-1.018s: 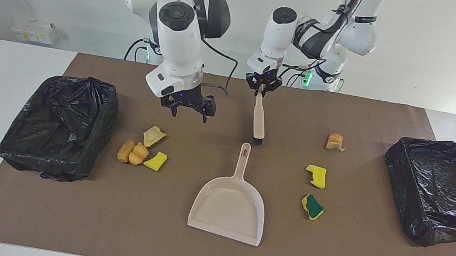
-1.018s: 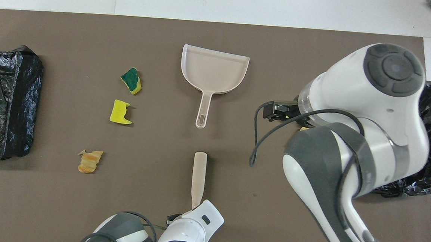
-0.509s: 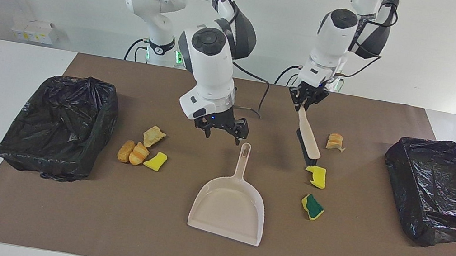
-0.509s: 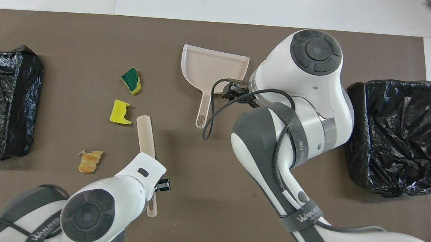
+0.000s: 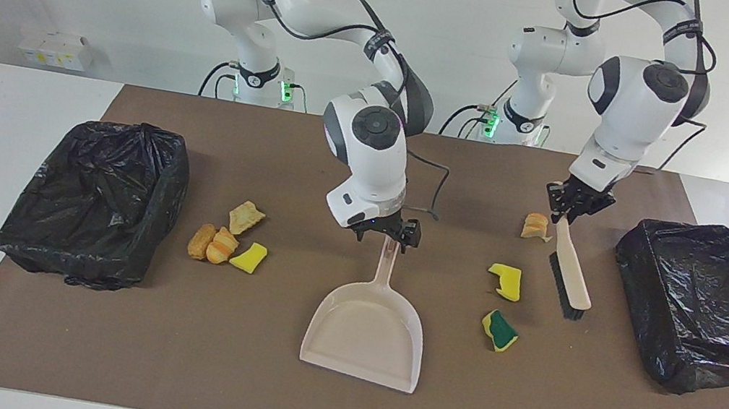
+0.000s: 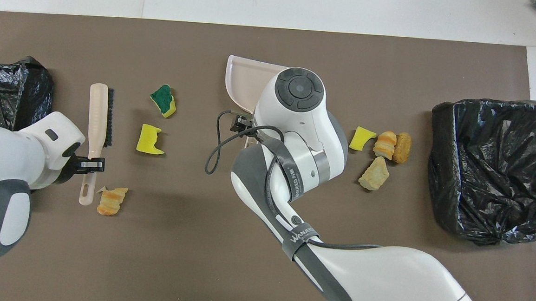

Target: Sweep and dump trash in bin

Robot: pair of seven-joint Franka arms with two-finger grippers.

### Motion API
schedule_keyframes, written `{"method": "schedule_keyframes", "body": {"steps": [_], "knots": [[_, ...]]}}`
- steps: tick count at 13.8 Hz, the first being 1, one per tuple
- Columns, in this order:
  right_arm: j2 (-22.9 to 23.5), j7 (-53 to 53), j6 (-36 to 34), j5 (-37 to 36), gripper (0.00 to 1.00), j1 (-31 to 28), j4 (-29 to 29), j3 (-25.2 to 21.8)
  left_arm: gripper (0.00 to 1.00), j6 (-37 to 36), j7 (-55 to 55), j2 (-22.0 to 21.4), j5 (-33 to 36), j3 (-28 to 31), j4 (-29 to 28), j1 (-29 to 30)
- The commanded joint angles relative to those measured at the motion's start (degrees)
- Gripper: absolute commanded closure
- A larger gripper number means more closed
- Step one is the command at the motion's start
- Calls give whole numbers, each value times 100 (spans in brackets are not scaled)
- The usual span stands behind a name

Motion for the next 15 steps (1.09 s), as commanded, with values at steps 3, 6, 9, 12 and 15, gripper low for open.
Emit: {"method": "schedule_keyframes", "body": {"steps": [3, 6, 9, 12, 15], "knots": [[187, 147, 229, -73, 12, 44, 184, 7, 100, 207, 1223, 888, 73, -89, 901, 354], [389, 103, 571, -214, 13, 53, 202, 16, 100, 848, 1732, 1398, 82, -89, 928, 345], [389, 103, 502, -407, 36, 71, 219, 7, 100, 1053, 2926, 1584, 100, -89, 919, 328], [380, 103, 484, -399, 70, 71, 211, 24, 100, 965, 3963, 1663, 274, -89, 902, 284], [223, 68, 283, -398, 100, 27, 211, 24, 100, 702, 4861, 1654, 828, -89, 928, 249]]}}
